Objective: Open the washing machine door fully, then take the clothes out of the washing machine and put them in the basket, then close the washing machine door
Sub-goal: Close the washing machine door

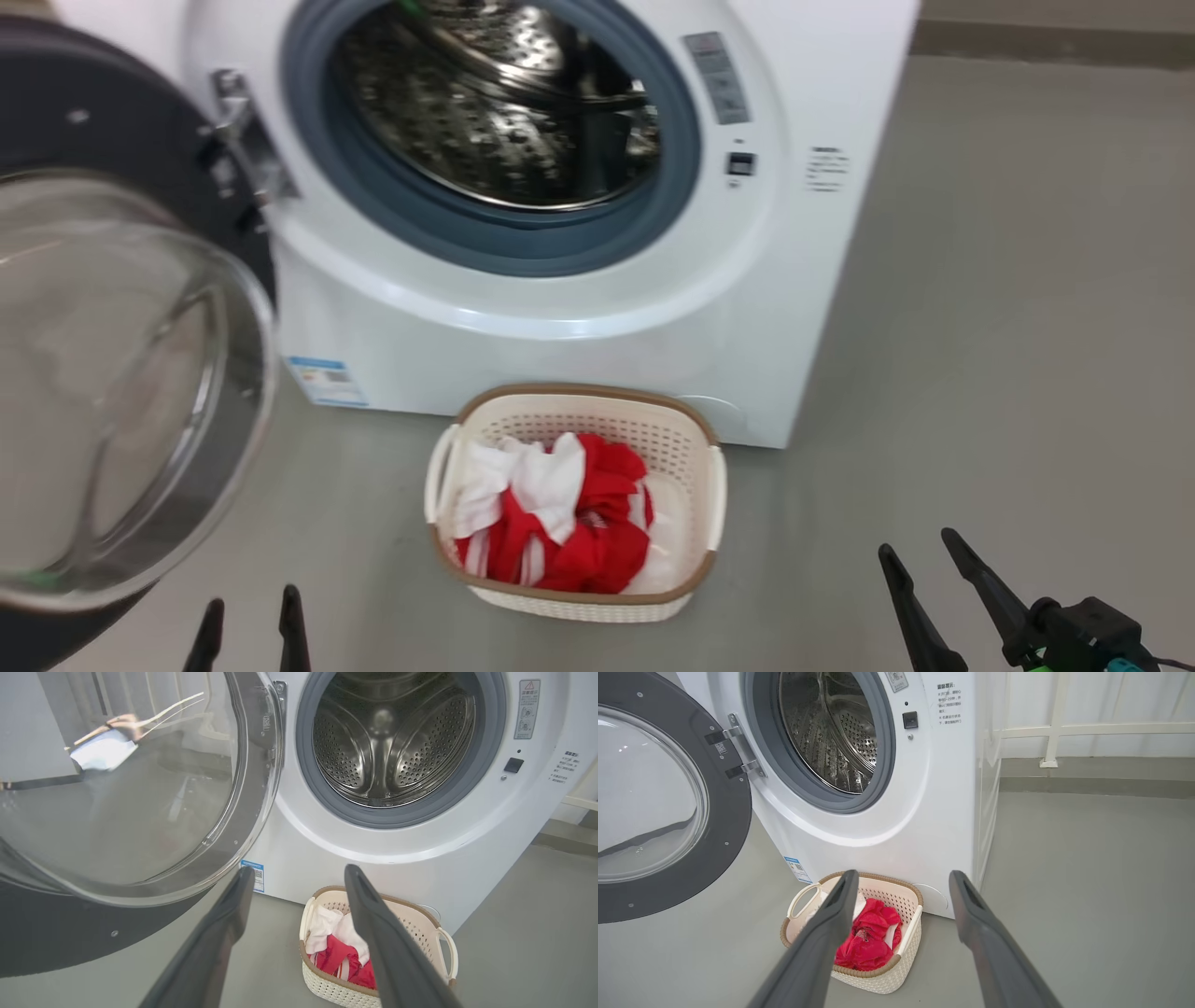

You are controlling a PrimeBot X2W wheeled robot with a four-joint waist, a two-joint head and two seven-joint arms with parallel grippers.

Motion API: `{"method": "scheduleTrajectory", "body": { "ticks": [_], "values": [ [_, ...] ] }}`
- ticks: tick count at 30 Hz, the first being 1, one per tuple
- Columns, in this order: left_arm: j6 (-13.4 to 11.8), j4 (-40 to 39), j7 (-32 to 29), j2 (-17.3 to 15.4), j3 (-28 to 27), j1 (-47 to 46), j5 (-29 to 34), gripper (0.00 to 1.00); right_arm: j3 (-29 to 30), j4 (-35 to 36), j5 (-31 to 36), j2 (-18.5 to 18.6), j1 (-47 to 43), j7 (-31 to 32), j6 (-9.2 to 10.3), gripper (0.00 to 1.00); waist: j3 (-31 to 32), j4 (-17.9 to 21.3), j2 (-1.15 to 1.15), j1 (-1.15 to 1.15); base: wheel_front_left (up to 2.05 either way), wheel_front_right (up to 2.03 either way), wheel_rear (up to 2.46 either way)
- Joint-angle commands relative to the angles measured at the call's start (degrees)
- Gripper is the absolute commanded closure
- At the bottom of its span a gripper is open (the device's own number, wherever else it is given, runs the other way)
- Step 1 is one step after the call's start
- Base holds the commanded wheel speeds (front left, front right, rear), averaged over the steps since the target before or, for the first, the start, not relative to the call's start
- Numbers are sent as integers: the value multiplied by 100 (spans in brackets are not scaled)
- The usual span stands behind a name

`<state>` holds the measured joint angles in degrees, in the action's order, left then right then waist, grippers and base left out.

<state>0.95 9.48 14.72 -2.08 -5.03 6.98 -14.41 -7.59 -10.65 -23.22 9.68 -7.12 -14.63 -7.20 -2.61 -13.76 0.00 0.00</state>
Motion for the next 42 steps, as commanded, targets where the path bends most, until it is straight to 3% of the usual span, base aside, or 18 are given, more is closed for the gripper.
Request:
{"method": "scheduleTrajectory", "body": {
  "ticks": [1,14,32,33,34,36,37,42],
  "values": [
    [-61,-169,28,-80,-136,-20,-37,0,-124,120,-17,112,-5,-37,-29,0,170,-459,0,0,0,0,0],
    [-244,-251,28,-80,36,303,-214,0,-366,78,-37,6,-104,-37,-29,0,415,-1242,0,0,0,0,0],
    [-414,-452,28,-80,120,398,-390,2,-577,46,-38,-3,117,-37,-29,0,309,-1371,0,0,0,0,0],
    [-414,-457,28,-80,133,378,-418,31,-582,42,-40,2,123,-37,-29,0,302,-1372,0,0,0,0,0],
    [-405,-471,28,-80,137,352,-445,55,-584,39,-41,5,128,-37,-29,0,297,-1372,0,0,0,0,0],
    [-361,-539,28,-80,99,266,-521,89,-570,39,-42,2,138,-37,-29,0,279,-1372,0,0,0,0,0],
    [-338,-618,28,-80,45,199,-546,100,-553,41,-41,-5,140,-37,-29,0,268,-1372,0,0,0,0,0],
    [-2,-1306,28,-79,-540,-370,-336,100,-464,68,-15,-41,115,-37,-29,0,172,-1374,0,0,0,0,0]
  ]
}}
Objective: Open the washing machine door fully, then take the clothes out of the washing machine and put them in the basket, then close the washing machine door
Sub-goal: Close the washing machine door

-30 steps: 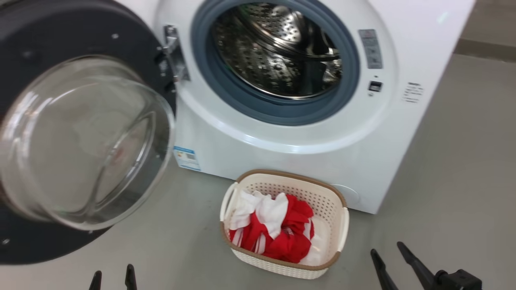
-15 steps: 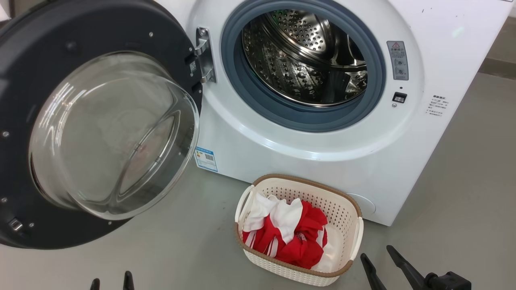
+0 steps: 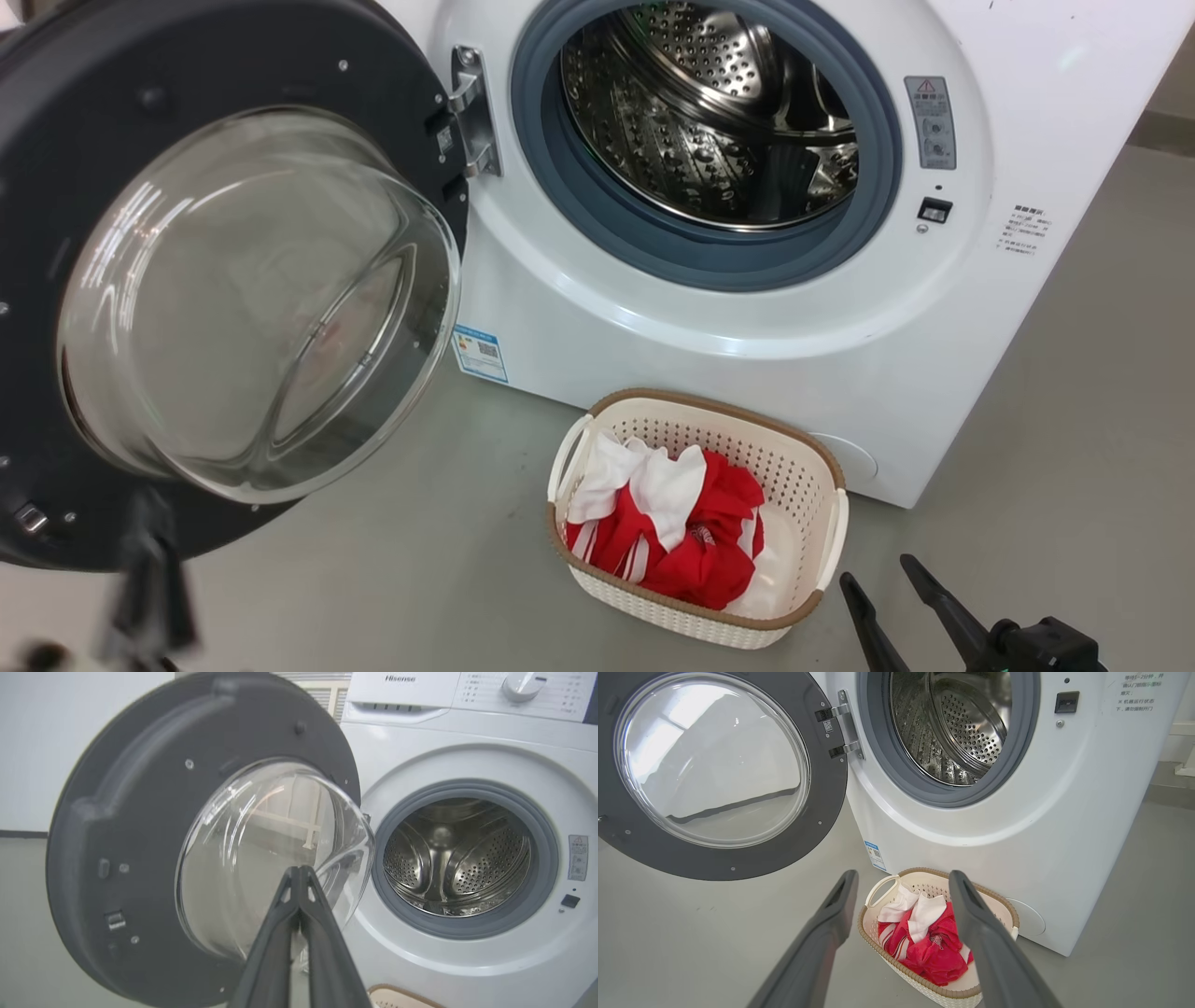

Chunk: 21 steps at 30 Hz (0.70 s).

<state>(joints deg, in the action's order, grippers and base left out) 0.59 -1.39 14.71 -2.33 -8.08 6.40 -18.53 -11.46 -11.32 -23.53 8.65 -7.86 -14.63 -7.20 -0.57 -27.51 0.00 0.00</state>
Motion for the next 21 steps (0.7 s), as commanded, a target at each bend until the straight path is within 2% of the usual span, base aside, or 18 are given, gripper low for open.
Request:
{"method": "scheduleTrajectory", "body": {
  "ticks": [1,5,8,11,15,19,21],
  "values": [
    [125,-387,29,-54,-403,-478,166,100,-60,137,18,62,188,-37,-29,0,-50,3,0,0,0,0,0],
    [421,-1089,29,-129,-1142,-1254,424,100,-11,135,30,59,197,-37,-29,0,-129,23,0,0,0,0,0],
    [577,-1250,29,-472,-1611,-1887,455,100,18,133,42,49,212,-37,-29,0,-170,43,0,0,0,0,0],
    [653,-994,29,-941,-2040,-2564,239,100,39,148,53,42,266,-37,-29,0,-240,86,0,0,0,0,0],
    [682,-313,29,-1513,-2393,-3313,-144,100,88,169,61,24,301,-37,-29,0,-325,109,0,0,0,0,0],
    [687,834,-7,-1965,-2585,-3927,-786,100,125,171,65,14,328,-37,-29,0,-422,113,0,0,0,0,0],
    [688,1521,-224,-2168,-2705,-4247,-1158,100,138,167,67,15,346,-37,-29,0,-456,117,0,0,0,0,0]
  ]
}}
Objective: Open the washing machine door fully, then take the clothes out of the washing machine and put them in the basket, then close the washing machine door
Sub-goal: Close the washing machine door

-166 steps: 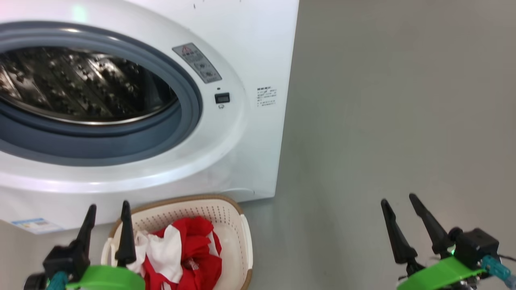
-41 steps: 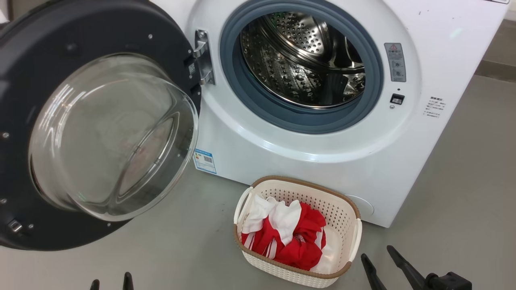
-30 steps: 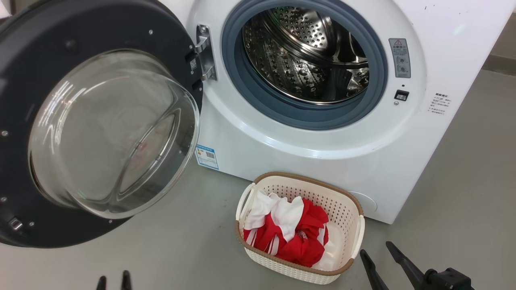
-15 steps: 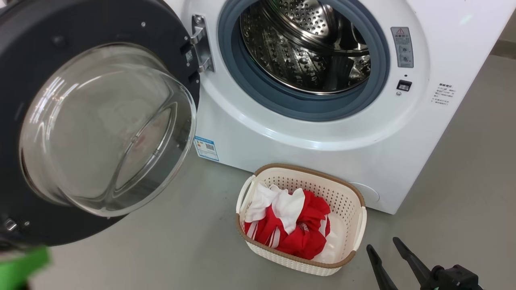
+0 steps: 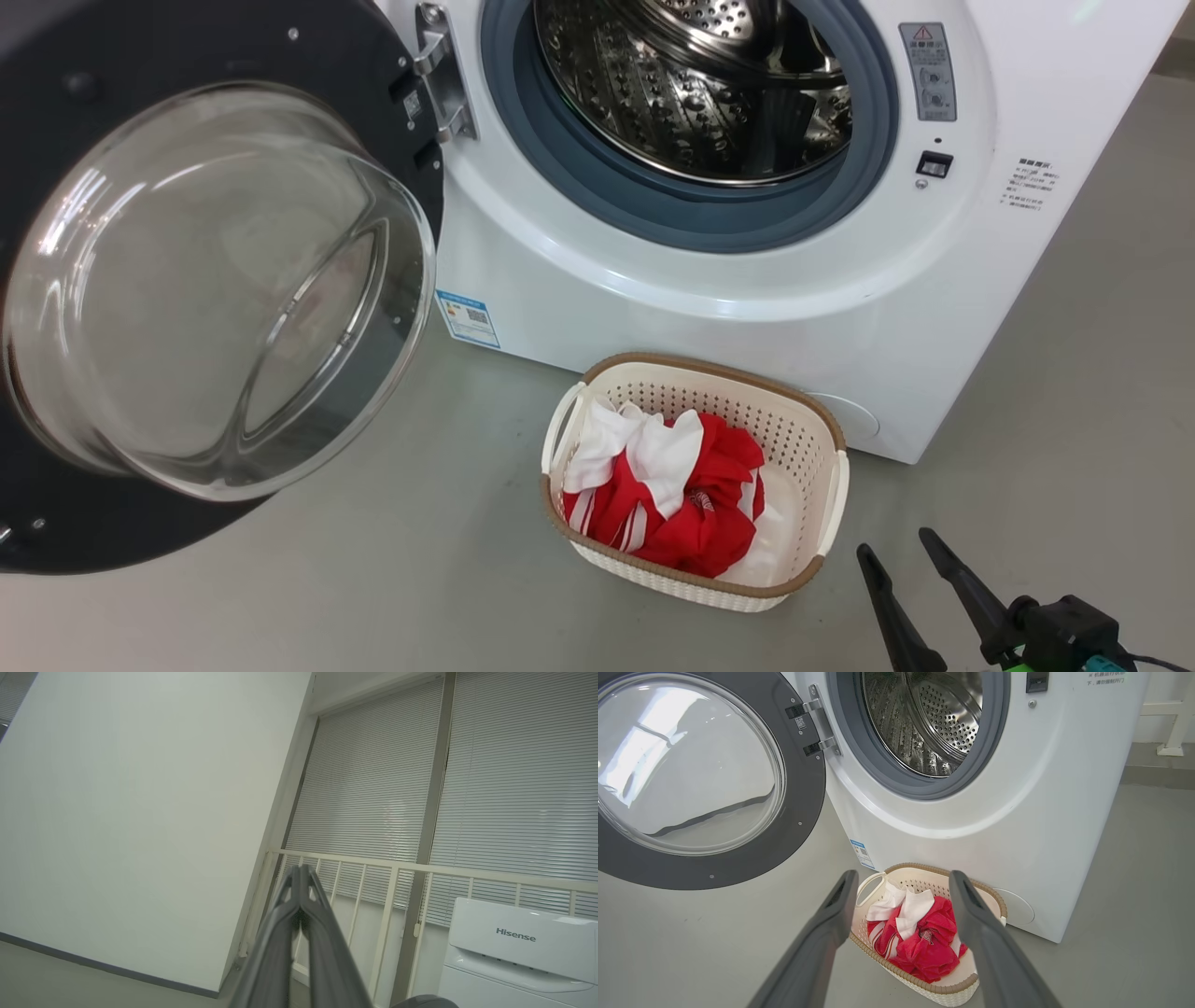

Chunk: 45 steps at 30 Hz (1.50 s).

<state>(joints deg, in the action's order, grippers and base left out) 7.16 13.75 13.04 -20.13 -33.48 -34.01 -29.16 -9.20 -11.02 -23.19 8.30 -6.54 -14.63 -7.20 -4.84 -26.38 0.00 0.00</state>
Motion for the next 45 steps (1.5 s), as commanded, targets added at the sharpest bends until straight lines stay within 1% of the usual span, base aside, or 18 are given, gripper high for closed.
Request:
{"method": "scheduleTrajectory", "body": {
  "ticks": [1,4,5,6,8,9,10,13,17,21,30,39,45],
  "values": [
    [31,319,-154,-516,-221,-342,-212,100,-80,135,31,52,225,-37,-29,0,-54,6,0,0,0,0,0],
    [31,1338,-748,-793,-371,-749,-714,100,-67,122,26,62,261,-37,-29,0,-88,11,0,0,0,0,0],
    [31,1662,-1059,-866,-372,-863,-859,100,-66,120,25,67,271,-37,-29,0,-100,12,0,0,0,0,0],
    [31,1662,-1059,-866,-372,-863,-859,100,-66,120,25,67,271,-37,-29,0,-100,12,0,0,0,0,0],
    [30,2191,-1590,-995,-411,-1051,-1134,100,-70,116,22,74,292,-37,-29,0,-123,21,0,0,0,0,0],
    [24,2634,-2067,-1137,-425,-1176,-1320,100,-74,117,19,80,314,-37,-29,0,-153,38,0,0,0,0,0],
    [25,2829,-2323,-1184,-448,-1250,-1454,100,-73,119,17,83,321,-37,-29,0,-162,44,0,0,0,0,0],
    [26,3248,-2874,-1375,-390,-1322,-1578,100,-88,126,20,97,338,-37,-29,0,-200,71,0,0,0,0,0],
    [30,3583,-3976,-1383,-239,-1372,-1956,100,-93,133,20,108,350,-37,-29,0,-232,105,0,0,0,0,0],
    [31,3365,-4689,-1332,-59,-1203,-2302,100,-88,145,14,108,351,-37,-29,0,-247,132,0,0,0,0,0],
    [32,2564,-5818,-1254,360,-538,-2762,100,-66,124,6,50,268,-37,-29,0,-103,158,0,0,0,0,0],
    [32,1392,-6510,-1093,638,151,-3332,100,-32,121,14,-8,185,-37,-29,0,51,111,0,0,0,0,0],
    [33,603,-6784,-954,848,551,-3734,100,-19,129,25,7,183,-37,-29,0,98,84,0,0,0,0,0]
  ]
}}
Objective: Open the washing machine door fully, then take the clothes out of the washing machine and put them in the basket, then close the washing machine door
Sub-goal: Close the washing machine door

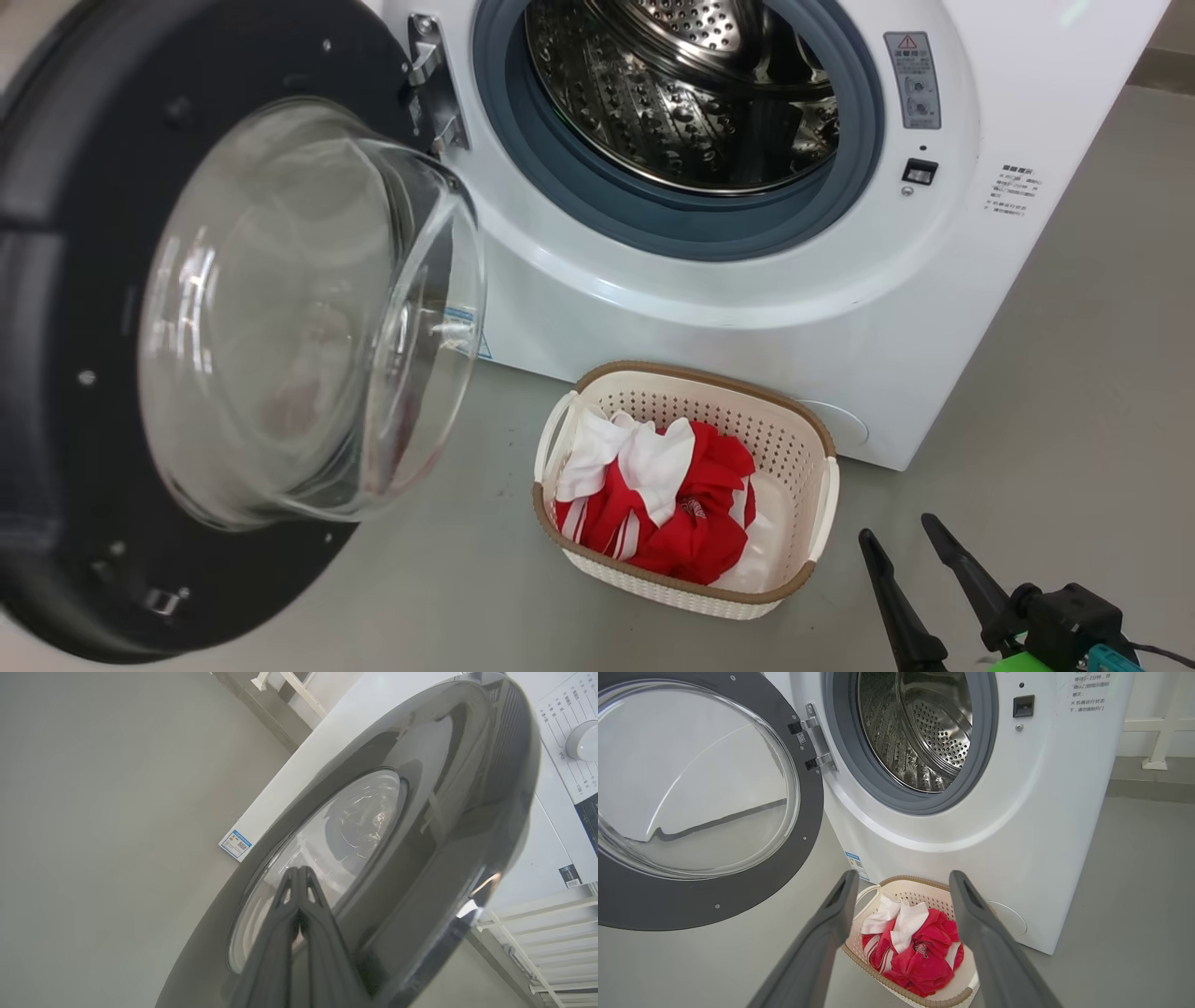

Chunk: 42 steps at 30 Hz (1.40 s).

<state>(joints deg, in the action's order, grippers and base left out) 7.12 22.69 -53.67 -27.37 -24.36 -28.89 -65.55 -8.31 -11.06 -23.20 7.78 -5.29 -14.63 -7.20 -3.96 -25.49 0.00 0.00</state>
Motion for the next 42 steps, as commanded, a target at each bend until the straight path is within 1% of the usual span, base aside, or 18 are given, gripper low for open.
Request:
{"method": "scheduleTrajectory", "body": {
  "ticks": [1,13,24,32,38,42],
  "values": [
    [36,-415,-147,-213,-18,96,-155,100,-106,134,28,63,55,-37,-29,0,19,-5,0,0,0,0,0],
    [36,-1482,-336,-95,577,510,-728,100,-29,154,119,54,-19,-37,-29,0,112,68,0,0,0,0,0],
    [36,-2036,-229,-108,1294,683,-985,100,53,186,315,61,-47,-37,-29,0,129,282,0,0,0,0,0],
    [36,-2328,50,-51,1814,562,-1137,100,93,178,373,53,-53,-37,-29,0,121,463,0,0,0,0,0],
    [36,-2489,449,138,2204,396,-1191,100,120,170,418,39,-55,-37,-29,0,119,546,0,0,0,0,0],
    [36,-2452,681,127,2388,357,-1166,100,130,171,419,21,-35,-37,-29,0,124,596,0,0,0,0,0]
  ]
}}
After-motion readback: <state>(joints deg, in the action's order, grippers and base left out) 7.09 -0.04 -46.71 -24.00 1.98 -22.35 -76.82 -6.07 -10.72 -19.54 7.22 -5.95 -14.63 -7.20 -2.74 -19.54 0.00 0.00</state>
